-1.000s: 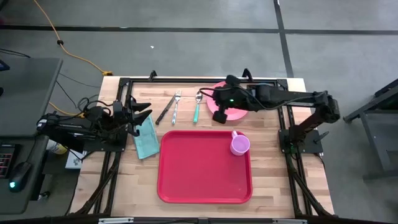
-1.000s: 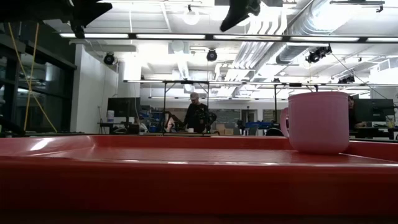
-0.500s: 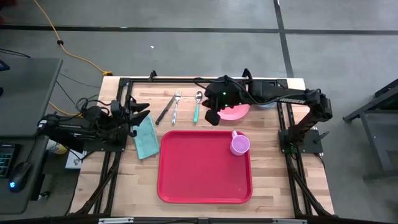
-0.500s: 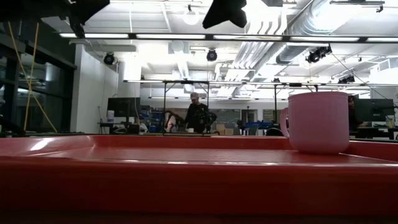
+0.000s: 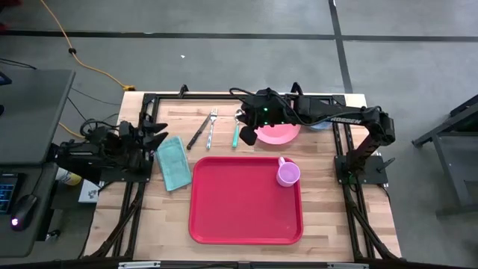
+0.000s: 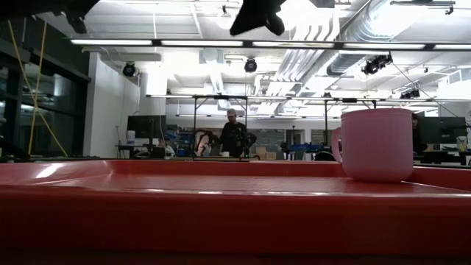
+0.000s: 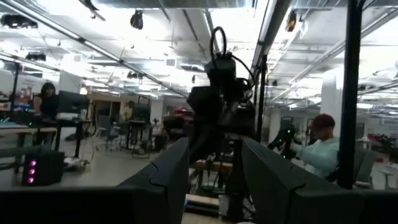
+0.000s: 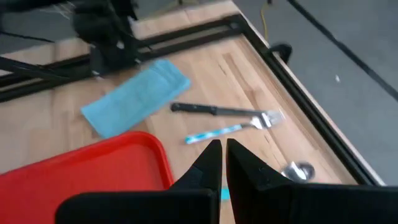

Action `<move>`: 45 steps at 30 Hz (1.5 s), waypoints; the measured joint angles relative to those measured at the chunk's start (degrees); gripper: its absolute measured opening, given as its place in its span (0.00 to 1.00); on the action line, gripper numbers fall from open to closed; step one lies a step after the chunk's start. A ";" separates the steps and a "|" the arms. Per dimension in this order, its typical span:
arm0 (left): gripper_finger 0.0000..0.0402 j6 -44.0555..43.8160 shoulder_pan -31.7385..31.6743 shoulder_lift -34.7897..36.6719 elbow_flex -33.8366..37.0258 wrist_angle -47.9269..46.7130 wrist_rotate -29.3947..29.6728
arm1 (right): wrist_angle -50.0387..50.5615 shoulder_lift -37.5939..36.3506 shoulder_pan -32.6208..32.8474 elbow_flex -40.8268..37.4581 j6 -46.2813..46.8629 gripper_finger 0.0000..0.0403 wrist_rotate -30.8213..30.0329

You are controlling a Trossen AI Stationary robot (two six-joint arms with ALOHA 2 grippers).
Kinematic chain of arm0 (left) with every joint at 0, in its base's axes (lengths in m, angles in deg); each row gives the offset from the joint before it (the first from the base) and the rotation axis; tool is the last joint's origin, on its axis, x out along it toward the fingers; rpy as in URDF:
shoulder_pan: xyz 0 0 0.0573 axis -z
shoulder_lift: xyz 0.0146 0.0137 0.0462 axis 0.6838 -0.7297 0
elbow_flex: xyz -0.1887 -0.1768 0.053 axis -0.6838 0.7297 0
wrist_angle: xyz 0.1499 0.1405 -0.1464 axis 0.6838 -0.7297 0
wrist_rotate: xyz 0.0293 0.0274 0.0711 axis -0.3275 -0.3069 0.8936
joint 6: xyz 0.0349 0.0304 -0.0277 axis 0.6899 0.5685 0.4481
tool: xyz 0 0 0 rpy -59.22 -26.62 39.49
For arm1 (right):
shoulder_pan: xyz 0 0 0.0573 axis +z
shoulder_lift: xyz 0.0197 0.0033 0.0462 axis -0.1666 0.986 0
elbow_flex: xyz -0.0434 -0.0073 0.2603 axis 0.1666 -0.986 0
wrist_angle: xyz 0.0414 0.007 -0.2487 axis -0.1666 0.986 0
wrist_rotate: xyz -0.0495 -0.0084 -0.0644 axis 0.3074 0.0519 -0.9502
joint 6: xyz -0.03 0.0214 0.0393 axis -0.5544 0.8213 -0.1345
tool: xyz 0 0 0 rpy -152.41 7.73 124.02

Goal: Set up tray
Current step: Put the pink plate on the red tray to the bottom left of the purple mug

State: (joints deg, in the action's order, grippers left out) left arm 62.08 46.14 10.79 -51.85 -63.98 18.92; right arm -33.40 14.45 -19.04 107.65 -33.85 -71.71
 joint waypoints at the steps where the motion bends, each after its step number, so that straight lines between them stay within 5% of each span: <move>1: 0.45 -0.10 0.00 0.56 0.11 -1.02 0.34 | 0.07 0.41 -0.32 -0.06 -0.14 0.00 -0.15; 21: 0.45 -0.60 0.00 0.40 0.14 -0.07 0.00 | -3.76 2.75 -1.84 -0.08 0.95 0.00 2.87; 29: 0.45 -0.62 0.00 0.40 0.13 -0.08 -0.03 | 4.15 6.17 -1.66 -0.03 -1.78 0.02 -4.83; 45: 0.45 -0.63 0.00 0.40 0.12 -0.02 -0.40 | 14.96 21.98 -1.66 -0.08 6.21 0.49 -11.24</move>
State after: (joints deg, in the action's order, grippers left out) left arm 61.44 46.14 11.18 -51.73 -64.00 18.51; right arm -18.44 36.43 -20.70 107.57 -27.64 -82.95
